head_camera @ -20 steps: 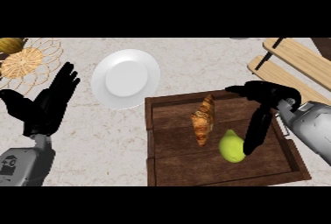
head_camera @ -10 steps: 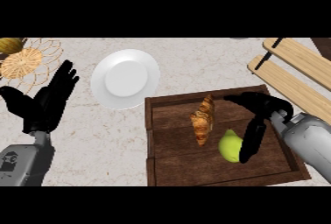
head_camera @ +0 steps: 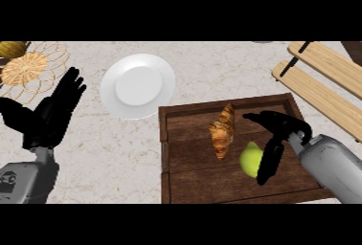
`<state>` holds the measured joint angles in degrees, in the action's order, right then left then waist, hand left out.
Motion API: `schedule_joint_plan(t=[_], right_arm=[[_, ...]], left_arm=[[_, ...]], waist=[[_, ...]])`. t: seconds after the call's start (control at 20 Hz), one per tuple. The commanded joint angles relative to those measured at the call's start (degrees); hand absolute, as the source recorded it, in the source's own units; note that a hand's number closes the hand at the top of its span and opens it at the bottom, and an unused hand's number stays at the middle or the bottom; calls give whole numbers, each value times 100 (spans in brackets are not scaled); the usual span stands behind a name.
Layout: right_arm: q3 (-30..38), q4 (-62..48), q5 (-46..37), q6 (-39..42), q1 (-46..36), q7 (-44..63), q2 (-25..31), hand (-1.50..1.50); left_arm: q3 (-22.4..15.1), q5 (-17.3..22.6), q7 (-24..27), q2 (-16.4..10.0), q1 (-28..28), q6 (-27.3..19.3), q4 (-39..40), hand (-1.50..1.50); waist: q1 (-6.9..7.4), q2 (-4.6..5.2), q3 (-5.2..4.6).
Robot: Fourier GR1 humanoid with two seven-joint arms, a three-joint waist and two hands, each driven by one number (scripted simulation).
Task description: Pick the pear from the tray and place it in the tiered shelf
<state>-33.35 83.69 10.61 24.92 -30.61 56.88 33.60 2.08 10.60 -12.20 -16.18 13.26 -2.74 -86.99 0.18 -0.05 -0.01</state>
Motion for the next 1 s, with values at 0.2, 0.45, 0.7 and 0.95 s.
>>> schedule_joint_plan(t=[0.2, 0.45, 0.7, 0.95], right_arm=[[-48, -65, -429, 119, 379, 446, -525, -150], [-153, -185, -785, 165, 571, -75, -586, 150], [-28, -482, -1546, 105, 485, -907, -630, 150], [-1326, 1790, -2888, -256, 870, -1617, -411, 150]], left_arm=[[-75, -238, -229, 245, 112, -228, -68, 0], [40, -301, 140, 111, -73, -20, 94, 0], [33, -222, 52, 168, -181, 83, -89, 0], [161, -224, -81, 133, 86, -47, 168, 0]], waist=[[-20, -3, 1], [-5, 3, 1], [26, 9, 3], [-218, -77, 4]])
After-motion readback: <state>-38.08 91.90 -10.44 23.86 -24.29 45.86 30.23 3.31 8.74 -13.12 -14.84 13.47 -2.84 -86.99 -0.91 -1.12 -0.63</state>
